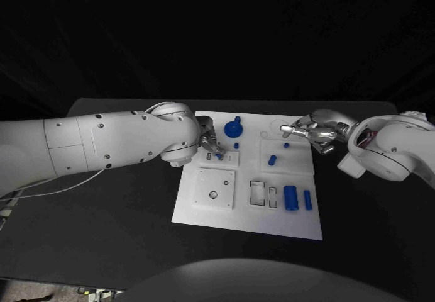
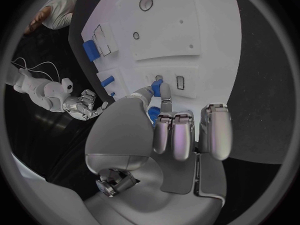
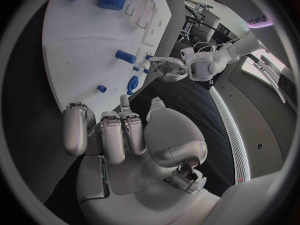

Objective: Assemble the parts on the task board

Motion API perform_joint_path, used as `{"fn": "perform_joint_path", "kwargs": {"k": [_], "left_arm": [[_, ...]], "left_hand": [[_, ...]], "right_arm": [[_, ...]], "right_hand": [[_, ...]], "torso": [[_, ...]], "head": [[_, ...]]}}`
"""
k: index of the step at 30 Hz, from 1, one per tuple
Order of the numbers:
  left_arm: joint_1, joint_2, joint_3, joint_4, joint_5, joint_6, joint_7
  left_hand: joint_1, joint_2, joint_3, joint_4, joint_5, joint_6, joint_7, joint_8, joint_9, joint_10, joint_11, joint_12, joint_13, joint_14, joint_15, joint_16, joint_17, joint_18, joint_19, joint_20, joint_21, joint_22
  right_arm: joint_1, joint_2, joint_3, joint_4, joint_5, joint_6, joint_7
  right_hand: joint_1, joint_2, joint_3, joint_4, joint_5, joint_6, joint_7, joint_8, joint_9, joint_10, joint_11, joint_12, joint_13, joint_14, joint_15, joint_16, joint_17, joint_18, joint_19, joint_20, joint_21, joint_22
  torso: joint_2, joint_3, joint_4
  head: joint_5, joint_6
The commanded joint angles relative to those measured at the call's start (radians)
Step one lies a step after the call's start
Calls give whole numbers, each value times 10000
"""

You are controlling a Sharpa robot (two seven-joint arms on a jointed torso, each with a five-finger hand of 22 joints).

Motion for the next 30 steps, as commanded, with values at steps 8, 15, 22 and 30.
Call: {"fn": "perform_joint_path", "kwargs": {"k": [8,15,22,30], "left_arm": [[-3,4,1,16,29,316,-7],[-5,49,1,1,28,335,19],[-9,70,0,-32,28,314,61],[-17,104,0,-75,28,365,89]], "left_hand": [[90,4,269,-185,42,97,-122,32,9,1057,-76,22,2630,1034,-69,24,2632,25,-2,-40,-49,1368],[89,5,276,-182,45,94,-120,28,8,1057,-75,22,2630,1034,-69,24,2632,29,-13,-40,-62,1357],[86,7,280,-178,46,90,-118,25,7,1057,-74,22,2630,1034,-68,24,2632,31,-18,-40,-67,1352],[84,9,287,-174,46,86,-116,21,6,1057,-73,22,2630,1034,-67,24,2632,32,-23,-40,-73,1346]], "right_arm": [[-15,-2,-2,3,-13,57,81],[-18,0,-2,5,-13,54,83],[-19,1,-2,6,-13,52,87],[-22,1,-2,3,-13,49,93]], "right_hand": [[98,4,-42,23,29,1,37,-61,16,1032,66,38,2622,1062,89,34,2634,71,-75,-15,-48,1829],[109,6,-45,24,31,-1,43,-66,16,1032,70,38,2622,1062,91,34,2634,73,-83,-13,-58,1826],[109,6,-45,24,31,-1,43,-66,16,1032,70,38,2622,1062,91,34,2634,73,-83,-13,-58,1826],[109,6,-45,24,31,-1,43,-66,16,1032,70,38,2622,1062,91,34,2634,73,-83,-13,-58,1826]], "torso": [[2,-4,6],[1,-1,2],[0,1,0],[0,-2,1]], "head": [[3,1],[17,1],[22,1],[23,1]]}}
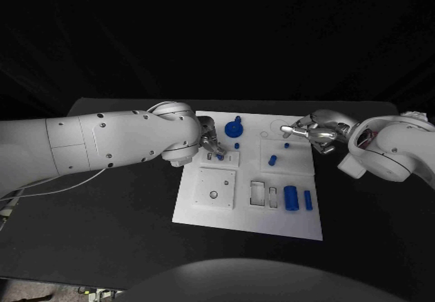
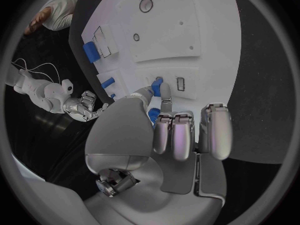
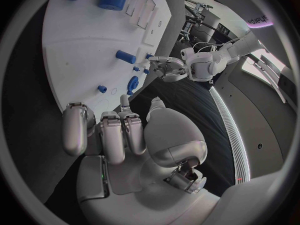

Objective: Assemble the parts on the task board

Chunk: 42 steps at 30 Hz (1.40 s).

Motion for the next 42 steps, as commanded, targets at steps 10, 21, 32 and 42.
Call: {"fn": "perform_joint_path", "kwargs": {"k": [10,21,32,42], "left_arm": [[-37,85,-9,-67,53,345,74],[-53,111,-11,-87,71,448,72],[-58,111,-11,-89,71,494,47],[-59,109,-12,-80,-8,520,5]], "left_hand": [[75,1,254,-186,33,49,-145,13,12,1057,-72,22,2630,1034,-66,24,2630,35,-32,-40,-43,1337],[89,1,277,-193,28,32,-143,2,11,1057,-68,22,2630,1034,-62,24,2630,37,-40,-39,-54,1330],[114,-7,303,-212,25,12,-139,-10,12,1057,-64,22,2630,1034,-57,24,2630,39,-48,-36,-64,1324],[102,-23,311,-207,-15,1,-126,-19,15,1057,-56,22,2629,1034,-53,24,2630,41,-57,-33,-76,1318]], "right_arm": [[-10,10,-2,1,-16,51,88],[-11,12,-2,-4,-16,54,87],[-12,-5,-2,3,-16,51,90],[-17,-8,-2,-9,-17,59,93]], "right_hand": [[119,3,-49,22,33,0,47,-70,17,1032,73,38,2621,1037,67,35,2627,75,-87,-12,-64,1827],[125,-1,-51,18,34,0,48,-71,17,1032,74,38,2621,1037,68,35,2627,74,-85,-11,-64,1827],[149,-14,-54,4,35,0,50,-76,17,1032,76,38,2621,1037,70,35,2627,78,-98,-10,-77,1823],[179,-26,-56,-12,37,1,51,-80,18,1032,79,38,2621,1037,72,35,2627,80,-105,-8,-86,1820]], "torso": [[2,0,-1],[-1,3,-1],[2,1,0],[0,-2,5]], "head": [[-9,1],[13,1],[15,1],[32,1]]}}
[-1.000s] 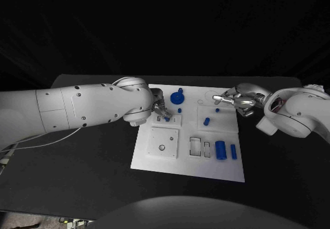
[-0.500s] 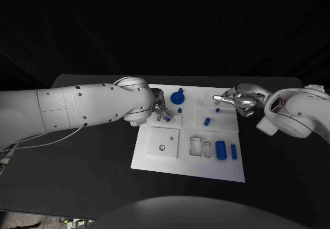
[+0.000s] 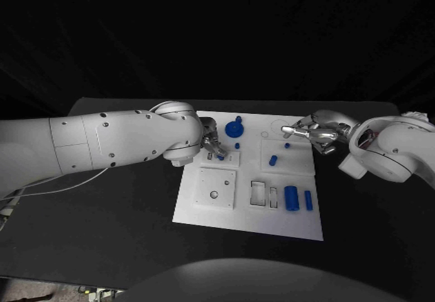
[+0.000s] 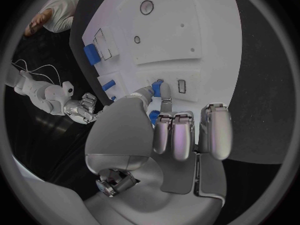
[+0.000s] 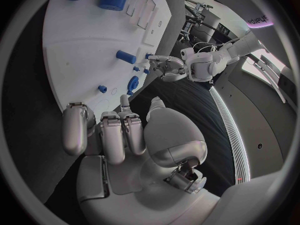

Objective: Assemble the parts on the task board

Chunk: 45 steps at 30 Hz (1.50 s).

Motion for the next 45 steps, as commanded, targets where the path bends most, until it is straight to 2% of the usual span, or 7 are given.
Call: {"fn": "perform_joint_path", "kwargs": {"k": [1,4,7,16,27,39,45], "left_arm": [[-41,24,-26,5,-23,237,-31],[-41,35,-26,5,-37,238,-22],[-42,49,-26,1,-43,245,-12],[-68,83,-26,-40,-49,235,-12],[-147,105,-25,-110,-36,138,-15],[-163,64,-24,-135,-31,-170,94],[-164,36,-23,-138,-28,-281,139]], "left_hand": [[56,-38,260,-193,-103,19,-94,34,12,1054,-50,17,2625,1034,-47,24,2634,41,-60,-27,-81,1319],[-89,-42,194,-87,-616,12,-78,14,20,1047,-33,4,2615,1034,-28,24,2634,42,-65,-12,-97,1322],[-233,-48,87,22,-954,-32,-50,-22,19,1034,-9,-22,2595,1034,-11,24,2634,46,-79,4,-120,1314],[-731,-38,-519,386,-1487,-217,75,-118,53,1008,92,-69,2558,1034,74,24,2634,53,-96,82,-170,1319],[-932,53,-781,545,-1632,-228,101,-124,78,1001,121,-82,2548,1034,98,24,2634,55,-95,106,-185,1330],[-705,394,-750,483,-1568,-141,33,-77,119,997,77,-90,2542,1034,73,24,2634,54,-77,99,-184,1355],[-766,449,-849,562,-1738,-101,38,-64,129,999,73,-88,2543,1034,63,24,2634,50,-61,90,-178,1373]], "right_arm": [[-12,3,-2,-8,-18,58,88],[-14,4,-2,-13,-17,53,93],[-17,4,-2,-14,-17,50,98],[-22,-1,-2,-16,-17,47,109],[-28,-25,-2,-14,-16,53,107],[-30,-19,-2,-28,-12,64,97],[-31,-18,-2,-34,-9,77,84]], "right_hand": [[97,-24,-56,-12,37,1,51,-42,10,1032,79,36,2611,1041,77,35,2632,80,-68,29,-36,1815],[97,-24,-56,-12,37,1,51,-42,10,1032,79,36,2611,1041,77,35,2632,80,-68,29,-36,1815],[97,-24,-56,-12,37,1,51,-42,10,1032,79,36,2611,1041,77,35,2632,80,-68,29,-36,1815],[114,-32,-57,-21,36,1,52,-45,10,1032,80,36,2611,1041,79,35,2632,81,-74,31,-42,1813],[123,-38,-62,-23,31,1,53,-48,11,1032,81,36,2611,1041,80,35,2632,80,-68,32,-39,1815],[127,-37,-65,-20,14,1,54,-51,11,1032,83,36,2611,1041,81,35,2632,83,-79,33,-50,1811],[127,-29,-66,-13,-9,0,56,-54,11,1032,84,36,2611,1041,82,35,2632,83,-79,34,-52,1811]], "torso": [[0,0,0],[0,0,-2],[1,1,-4],[1,0,-5],[3,2,-3],[-1,-2,3],[3,1,-2]], "head": [[11,1],[18,1],[21,1],[3,1],[-19,1],[-24,1],[-15,1]]}}
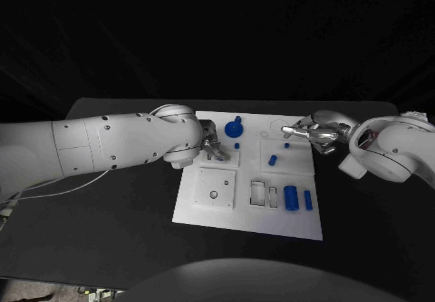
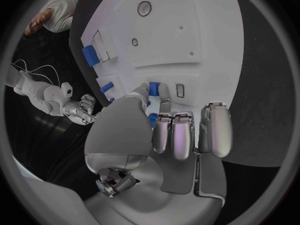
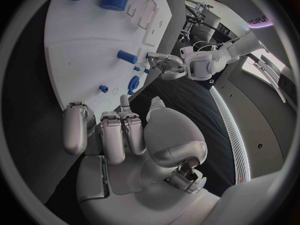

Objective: Assemble the parts on the task board

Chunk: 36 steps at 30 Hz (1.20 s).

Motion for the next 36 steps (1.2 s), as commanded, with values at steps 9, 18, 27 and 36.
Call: {"fn": "perform_joint_path", "kwargs": {"k": [9,18,27,36], "left_arm": [[-23,11,-10,-86,-16,-301,109],[-24,71,-10,-178,29,-272,104],[-26,62,-10,-203,41,-158,-13],[-26,42,-10,-177,42,-126,8]], "left_hand": [[-376,232,-526,132,-632,174,22,65,48,1008,3,-33,2556,1070,18,24,2627,45,41,4,-29,1405],[-673,229,-837,141,-654,202,23,81,70,1005,2,-39,2550,1070,14,24,2627,46,43,-4,-42,1411],[-603,165,-941,52,-644,177,9,75,81,1002,-4,-46,2545,1070,11,24,2627,48,40,-8,-54,1411],[-381,161,-996,-72,-632,166,-7,76,96,994,-15,-61,2533,1070,5,24,2627,51,35,-12,-73,1409]], "right_arm": [[-10,19,-2,-13,-3,100,44],[-11,32,-2,-21,7,123,43],[-14,15,-2,-17,10,133,45],[-16,2,-2,-6,11,132,42]], "right_hand": [[83,34,-75,15,-77,-1,60,-64,16,1033,88,37,2609,1042,86,34,2635,86,-54,1,-66,1811],[79,42,-79,24,-100,0,61,-67,17,1033,89,37,2609,1042,88,34,2635,87,-55,2,-69,1811],[74,48,-86,34,-127,1,62,-69,17,1033,90,37,2609,1042,88,34,2635,87,-55,4,-71,1811],[74,44,-94,37,-151,3,63,-72,18,1033,91,37,2609,1042,90,34,2635,88,-59,5,-76,1809]], "torso": [[3,2,-6],[-1,8,-4],[1,5,-5],[5,0,4]], "head": [[14,1],[17,1],[4,1],[12,1]]}}
